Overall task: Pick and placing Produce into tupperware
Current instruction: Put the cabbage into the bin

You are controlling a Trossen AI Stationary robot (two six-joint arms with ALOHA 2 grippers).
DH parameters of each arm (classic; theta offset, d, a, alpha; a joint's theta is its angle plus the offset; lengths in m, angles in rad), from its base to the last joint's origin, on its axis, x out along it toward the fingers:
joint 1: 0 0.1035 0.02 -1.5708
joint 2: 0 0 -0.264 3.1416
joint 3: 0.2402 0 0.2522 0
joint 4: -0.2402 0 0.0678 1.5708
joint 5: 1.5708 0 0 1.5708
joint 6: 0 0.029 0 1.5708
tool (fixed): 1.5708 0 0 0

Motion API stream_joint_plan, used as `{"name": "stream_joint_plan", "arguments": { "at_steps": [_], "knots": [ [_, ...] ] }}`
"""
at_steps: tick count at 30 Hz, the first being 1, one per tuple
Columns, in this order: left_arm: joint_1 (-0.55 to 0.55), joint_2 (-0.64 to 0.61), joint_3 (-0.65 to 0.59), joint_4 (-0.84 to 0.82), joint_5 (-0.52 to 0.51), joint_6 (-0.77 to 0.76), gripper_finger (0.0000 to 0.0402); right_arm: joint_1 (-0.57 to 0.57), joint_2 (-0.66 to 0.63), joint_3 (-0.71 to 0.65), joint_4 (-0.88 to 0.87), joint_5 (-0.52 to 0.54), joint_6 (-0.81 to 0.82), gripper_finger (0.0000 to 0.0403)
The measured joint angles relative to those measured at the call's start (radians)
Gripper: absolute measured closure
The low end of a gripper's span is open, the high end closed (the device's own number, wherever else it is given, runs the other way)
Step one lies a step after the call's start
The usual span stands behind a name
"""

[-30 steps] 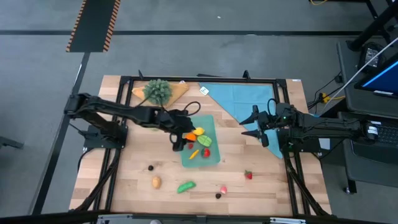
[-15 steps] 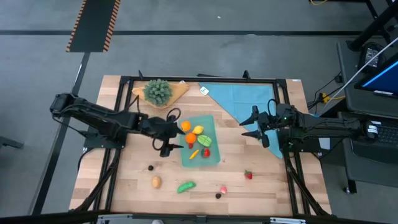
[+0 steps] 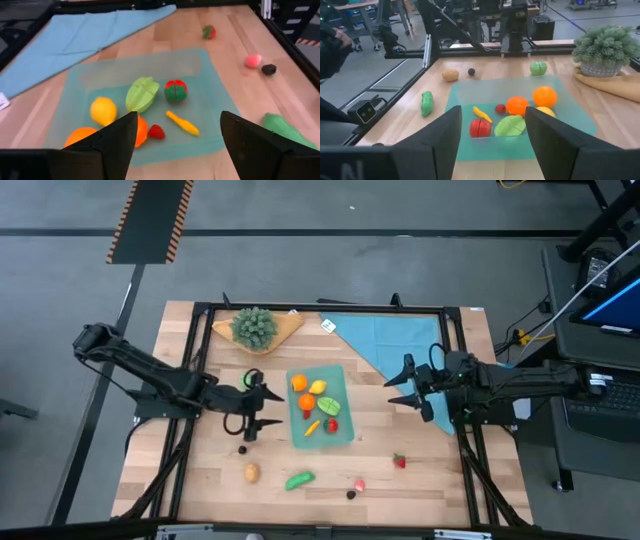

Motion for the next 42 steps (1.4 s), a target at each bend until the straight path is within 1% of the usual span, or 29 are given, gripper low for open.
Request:
{"name": "stream_joint_plan", "arguments": {
  "at_steps": [3, 5, 13, 18, 20, 23, 27, 30, 35, 40, 42],
  "knots": [
    [-0.005, -0.062, -0.027, -0.021, -0.003, -0.010, 0.0127, 0.011, 0.019, 0.000, 0.025, 0.001, -0.001, 0.0182],
    [-0.005, -0.107, -0.048, -0.059, -0.012, -0.045, 0.0124, 0.012, 0.036, 0.000, 0.042, 0.006, -0.003, 0.0182],
    [-0.004, -0.230, -0.070, -0.260, -0.202, -0.209, 0.0128, 0.012, 0.093, 0.000, 0.050, 0.111, -0.004, 0.0182],
    [-0.003, -0.259, -0.070, -0.349, -0.280, -0.318, 0.0124, 0.012, 0.130, 0.000, 0.072, 0.138, -0.005, 0.0182],
    [0.006, -0.260, -0.070, -0.394, -0.296, -0.373, 0.0124, 0.012, 0.144, 0.000, 0.086, 0.158, -0.006, 0.0182],
    [0.027, -0.260, -0.070, -0.466, -0.291, -0.478, 0.0127, 0.011, 0.163, 0.000, 0.095, 0.195, -0.007, 0.0182],
    [0.068, -0.259, -0.070, -0.515, -0.223, -0.572, 0.0128, 0.011, 0.190, 0.000, 0.102, 0.233, -0.007, 0.0182],
    [0.101, -0.259, -0.052, -0.586, -0.204, -0.598, 0.0124, 0.011, 0.208, 0.000, 0.119, 0.250, -0.017, 0.0182],
    [0.168, -0.254, 0.008, -0.726, -0.190, -0.685, 0.0127, 0.011, 0.231, 0.000, 0.143, 0.254, -0.030, 0.0182],
    [0.258, -0.236, 0.052, -0.816, -0.122, -0.698, 0.0126, 0.011, 0.239, 0.000, 0.148, 0.256, -0.030, 0.0182],
    [0.304, -0.221, 0.067, -0.834, -0.076, -0.701, 0.0124, 0.008, 0.239, 0.000, 0.148, 0.256, -0.031, 0.0182]
  ]
}}
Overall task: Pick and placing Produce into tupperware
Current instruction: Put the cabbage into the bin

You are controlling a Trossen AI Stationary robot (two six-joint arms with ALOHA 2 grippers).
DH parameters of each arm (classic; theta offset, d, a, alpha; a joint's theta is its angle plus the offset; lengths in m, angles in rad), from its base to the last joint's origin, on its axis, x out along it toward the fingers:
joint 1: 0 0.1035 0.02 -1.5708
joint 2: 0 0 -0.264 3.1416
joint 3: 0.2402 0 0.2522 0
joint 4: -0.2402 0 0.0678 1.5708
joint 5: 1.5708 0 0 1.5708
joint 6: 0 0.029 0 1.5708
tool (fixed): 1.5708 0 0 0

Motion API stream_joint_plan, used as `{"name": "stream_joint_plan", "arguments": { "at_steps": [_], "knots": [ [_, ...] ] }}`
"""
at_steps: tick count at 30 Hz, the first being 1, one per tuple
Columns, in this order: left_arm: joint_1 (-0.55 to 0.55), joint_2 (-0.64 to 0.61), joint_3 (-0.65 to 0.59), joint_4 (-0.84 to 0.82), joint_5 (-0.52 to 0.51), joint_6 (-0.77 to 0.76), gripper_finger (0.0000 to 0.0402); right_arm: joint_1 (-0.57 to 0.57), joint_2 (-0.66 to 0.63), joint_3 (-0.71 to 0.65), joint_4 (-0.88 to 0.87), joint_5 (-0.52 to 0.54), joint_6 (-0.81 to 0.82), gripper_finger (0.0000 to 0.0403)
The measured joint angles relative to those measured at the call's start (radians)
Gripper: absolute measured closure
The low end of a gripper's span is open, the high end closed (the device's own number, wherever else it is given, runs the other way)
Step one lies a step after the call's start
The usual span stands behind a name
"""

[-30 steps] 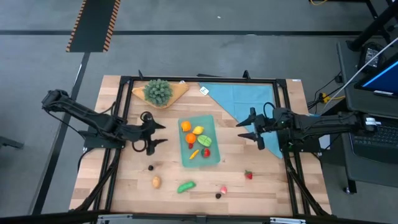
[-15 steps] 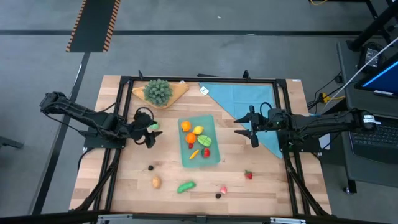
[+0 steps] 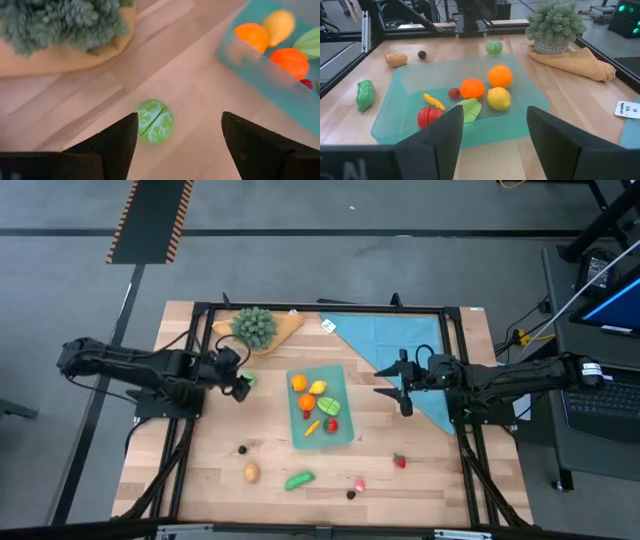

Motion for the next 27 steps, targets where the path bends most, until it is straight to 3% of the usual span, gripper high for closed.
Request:
{"name": "stream_joint_plan", "arguments": {
  "at_steps": [5, 10, 17, 27],
  "knots": [
    [0.103, 0.063, 0.035, -0.038, 0.106, 0.054, 0.0127, -0.012, 0.000, 0.000, 0.000, 0.001, 0.000, 0.0182],
    [0.169, 0.141, 0.083, -0.045, 0.143, 0.145, 0.0126, -0.018, 0.000, 0.000, -0.001, 0.000, 0.000, 0.0182],
    [0.193, 0.176, 0.106, -0.047, 0.165, 0.280, 0.0127, -0.018, 0.000, 0.000, -0.003, 0.000, 0.000, 0.0182],
    [0.194, 0.176, 0.106, -0.047, 0.165, 0.280, 0.0122, -0.018, 0.000, 0.000, -0.011, -0.002, 0.000, 0.0182]
  ]
}}
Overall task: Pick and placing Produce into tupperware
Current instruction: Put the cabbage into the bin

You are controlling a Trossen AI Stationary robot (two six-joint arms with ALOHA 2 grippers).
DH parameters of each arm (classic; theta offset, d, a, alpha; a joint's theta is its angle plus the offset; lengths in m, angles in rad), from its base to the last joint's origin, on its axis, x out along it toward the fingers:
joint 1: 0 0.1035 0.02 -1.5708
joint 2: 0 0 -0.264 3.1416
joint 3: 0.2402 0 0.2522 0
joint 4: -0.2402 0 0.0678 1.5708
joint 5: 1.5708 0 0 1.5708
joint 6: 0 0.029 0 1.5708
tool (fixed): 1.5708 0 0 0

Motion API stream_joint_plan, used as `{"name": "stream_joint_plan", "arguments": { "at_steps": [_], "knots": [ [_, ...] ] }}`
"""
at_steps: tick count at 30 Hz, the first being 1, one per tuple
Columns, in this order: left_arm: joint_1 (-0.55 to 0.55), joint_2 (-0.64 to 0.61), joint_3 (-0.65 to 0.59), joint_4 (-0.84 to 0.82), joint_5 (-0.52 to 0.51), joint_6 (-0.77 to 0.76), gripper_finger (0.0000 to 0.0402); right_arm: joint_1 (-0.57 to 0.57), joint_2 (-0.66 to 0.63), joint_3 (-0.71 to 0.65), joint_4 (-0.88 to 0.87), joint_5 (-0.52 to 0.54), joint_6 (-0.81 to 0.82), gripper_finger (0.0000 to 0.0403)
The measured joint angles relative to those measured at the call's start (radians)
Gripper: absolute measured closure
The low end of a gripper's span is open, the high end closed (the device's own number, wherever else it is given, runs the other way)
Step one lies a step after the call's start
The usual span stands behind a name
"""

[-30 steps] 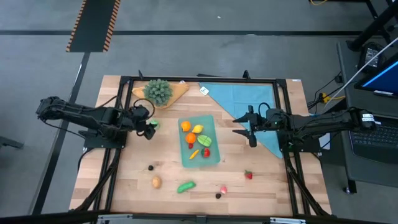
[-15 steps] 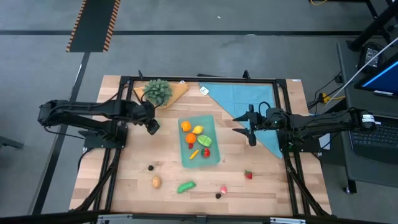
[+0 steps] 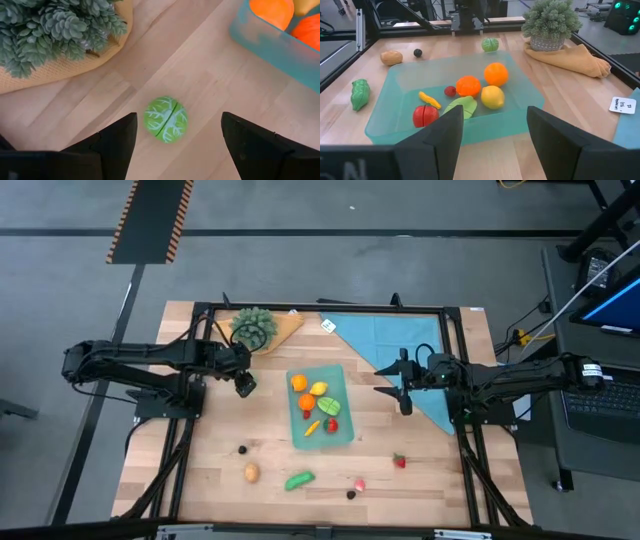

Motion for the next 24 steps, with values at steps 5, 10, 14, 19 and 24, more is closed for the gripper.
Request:
{"name": "stream_joint_plan", "arguments": {
  "at_steps": [5, 10, 14, 19, 24],
  "knots": [
    [0.000, 0.000, 0.000, 0.000, 0.000, -0.004, 0.0126, 0.000, 0.000, 0.000, 0.000, 0.000, 0.000, 0.0182],
    [0.000, 0.000, 0.000, 0.000, 0.000, -0.035, 0.0126, 0.000, 0.000, 0.000, 0.000, 0.000, 0.000, 0.0182],
    [0.000, 0.000, 0.000, 0.000, 0.000, -0.047, 0.0126, 0.000, 0.000, 0.000, 0.000, 0.000, 0.000, 0.0182],
    [0.000, 0.000, 0.000, 0.000, 0.000, -0.059, 0.0120, 0.000, 0.000, 0.000, 0.000, 0.000, 0.001, 0.0182],
    [0.000, 0.000, 0.000, -0.001, 0.002, -0.082, 0.0094, 0.000, 0.000, 0.000, 0.001, 0.000, 0.004, 0.0182]
  ]
}}
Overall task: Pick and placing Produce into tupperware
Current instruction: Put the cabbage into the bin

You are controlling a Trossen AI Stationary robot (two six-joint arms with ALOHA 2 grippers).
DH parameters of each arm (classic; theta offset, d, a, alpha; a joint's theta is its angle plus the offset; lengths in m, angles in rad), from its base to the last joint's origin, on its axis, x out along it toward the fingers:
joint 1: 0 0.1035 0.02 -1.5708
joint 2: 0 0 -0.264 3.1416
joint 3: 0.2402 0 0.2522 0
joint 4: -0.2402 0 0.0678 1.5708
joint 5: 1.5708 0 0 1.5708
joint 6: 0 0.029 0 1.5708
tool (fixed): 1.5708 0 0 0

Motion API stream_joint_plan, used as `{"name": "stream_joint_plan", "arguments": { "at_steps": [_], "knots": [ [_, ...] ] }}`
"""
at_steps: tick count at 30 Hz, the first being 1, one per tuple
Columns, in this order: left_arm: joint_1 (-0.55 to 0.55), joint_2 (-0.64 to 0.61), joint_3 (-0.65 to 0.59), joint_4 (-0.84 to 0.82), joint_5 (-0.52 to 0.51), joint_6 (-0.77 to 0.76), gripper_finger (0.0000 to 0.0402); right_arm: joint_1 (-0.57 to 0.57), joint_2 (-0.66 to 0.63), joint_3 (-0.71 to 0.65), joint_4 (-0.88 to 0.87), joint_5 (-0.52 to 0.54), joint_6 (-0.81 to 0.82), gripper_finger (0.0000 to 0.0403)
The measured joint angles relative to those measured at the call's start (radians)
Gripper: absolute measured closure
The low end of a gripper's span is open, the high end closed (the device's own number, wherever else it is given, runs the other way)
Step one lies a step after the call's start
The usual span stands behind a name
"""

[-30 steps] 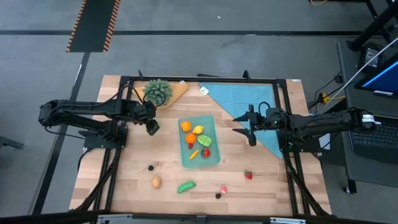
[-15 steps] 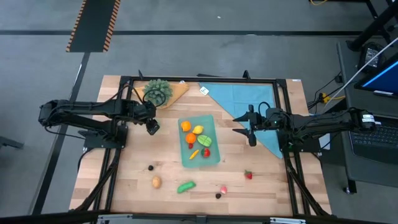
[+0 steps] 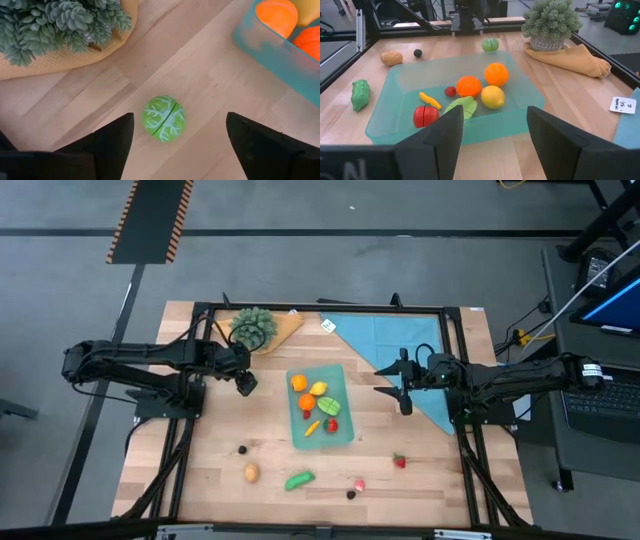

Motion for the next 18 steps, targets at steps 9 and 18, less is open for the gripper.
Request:
{"name": "stream_joint_plan", "arguments": {
  "at_steps": [9, 18],
  "knots": [
    [0.000, -0.001, -0.016, 0.003, -0.013, -0.018, 0.0049, 0.000, 0.000, 0.000, 0.000, 0.000, 0.000, 0.0182],
    [0.000, -0.001, -0.122, 0.053, -0.013, -0.084, 0.0054, 0.000, 0.000, 0.000, 0.000, 0.000, 0.000, 0.0182]
  ]
}}
